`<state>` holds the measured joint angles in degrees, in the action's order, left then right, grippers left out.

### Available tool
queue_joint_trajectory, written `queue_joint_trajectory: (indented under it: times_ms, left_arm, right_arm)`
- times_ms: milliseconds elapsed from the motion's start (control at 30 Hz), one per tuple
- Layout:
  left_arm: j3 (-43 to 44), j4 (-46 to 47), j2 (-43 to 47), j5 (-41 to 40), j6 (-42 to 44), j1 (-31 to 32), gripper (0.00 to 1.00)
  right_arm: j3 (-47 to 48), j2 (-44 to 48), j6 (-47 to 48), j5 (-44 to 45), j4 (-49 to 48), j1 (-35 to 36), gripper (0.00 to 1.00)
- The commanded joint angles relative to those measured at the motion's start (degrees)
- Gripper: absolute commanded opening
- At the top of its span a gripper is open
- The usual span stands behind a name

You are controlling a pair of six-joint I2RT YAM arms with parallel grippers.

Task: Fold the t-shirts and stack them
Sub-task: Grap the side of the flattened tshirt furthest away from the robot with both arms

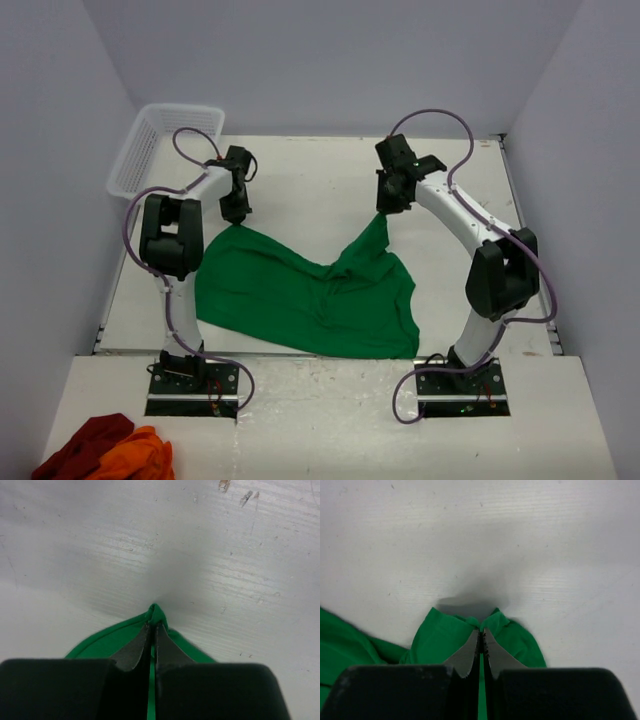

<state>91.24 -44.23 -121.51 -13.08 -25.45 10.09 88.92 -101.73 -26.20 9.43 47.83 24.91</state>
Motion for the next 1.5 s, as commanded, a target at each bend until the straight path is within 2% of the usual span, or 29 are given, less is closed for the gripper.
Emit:
queue_joint_trajectory:
  times_ms: [0,500,833,1467]
  left_arm:
    - [0.4,-2.2,2.5,-2.0,0.1,-1.2,0.00]
    - [3.9,-3.1,5.9,-3.2,-1.4,-2.0,0.00]
    - [6.4,-3.6,5.3,-2.8,-1.4,-3.0,0.00]
    - [10.1,-2.8,2.3,-1.0,-0.7,-5.3,0.00]
  right_arm:
    - [4.3,-1.4,2.6,-0.6,-0.5,-1.8,0.00]
    - [12.5,-7.0,5.6,-3.6,0.3,-6.8,0.00]
    - [15.9,-7.2,6.8,-5.8,1.7,-12.8,0.00]
    - [28.6,-17.0,8.9,-9.1,5.8,-19.2,0.00]
